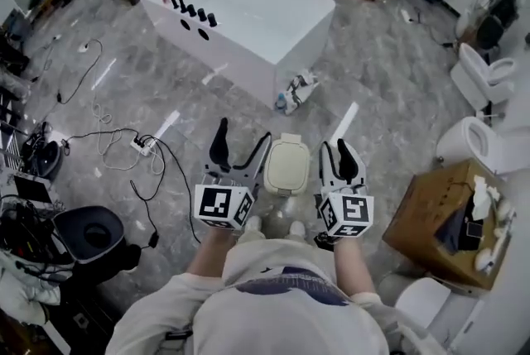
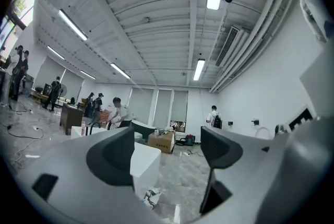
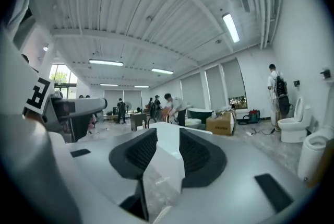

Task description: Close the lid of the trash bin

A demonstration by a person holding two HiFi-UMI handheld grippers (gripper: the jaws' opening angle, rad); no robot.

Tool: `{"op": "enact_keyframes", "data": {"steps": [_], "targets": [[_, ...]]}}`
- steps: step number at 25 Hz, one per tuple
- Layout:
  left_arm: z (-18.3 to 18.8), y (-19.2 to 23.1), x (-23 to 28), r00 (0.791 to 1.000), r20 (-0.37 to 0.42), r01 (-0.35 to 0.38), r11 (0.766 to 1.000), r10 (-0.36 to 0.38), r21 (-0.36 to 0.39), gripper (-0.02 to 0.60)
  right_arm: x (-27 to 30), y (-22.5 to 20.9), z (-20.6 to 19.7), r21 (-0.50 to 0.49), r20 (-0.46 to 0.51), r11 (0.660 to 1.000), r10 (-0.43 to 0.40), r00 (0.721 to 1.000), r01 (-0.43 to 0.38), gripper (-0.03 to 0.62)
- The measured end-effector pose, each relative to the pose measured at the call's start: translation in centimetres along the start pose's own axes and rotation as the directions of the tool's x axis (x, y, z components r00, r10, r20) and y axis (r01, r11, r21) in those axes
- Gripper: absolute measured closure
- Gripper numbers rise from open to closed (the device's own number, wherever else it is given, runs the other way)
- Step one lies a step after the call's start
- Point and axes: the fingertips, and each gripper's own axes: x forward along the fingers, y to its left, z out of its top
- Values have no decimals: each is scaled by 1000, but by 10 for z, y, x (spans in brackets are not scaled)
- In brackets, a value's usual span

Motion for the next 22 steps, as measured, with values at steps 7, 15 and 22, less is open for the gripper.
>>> {"op": "enact_keyframes", "data": {"steps": [7,15,22], "targets": [[12,-19,-12,999,28,18,1000,-19,22,237,-24,9,44,-74,142,996,-38,989,49,526],[20,-34,-1,998,32,52,996,-54,77,487,-15,10,49,-102,165,993,-50,985,67,575],[1,-33,-16,999,-29,38,998,-37,51,583,-29,16,43,-129,203,991,-4,979,31,585]]}}
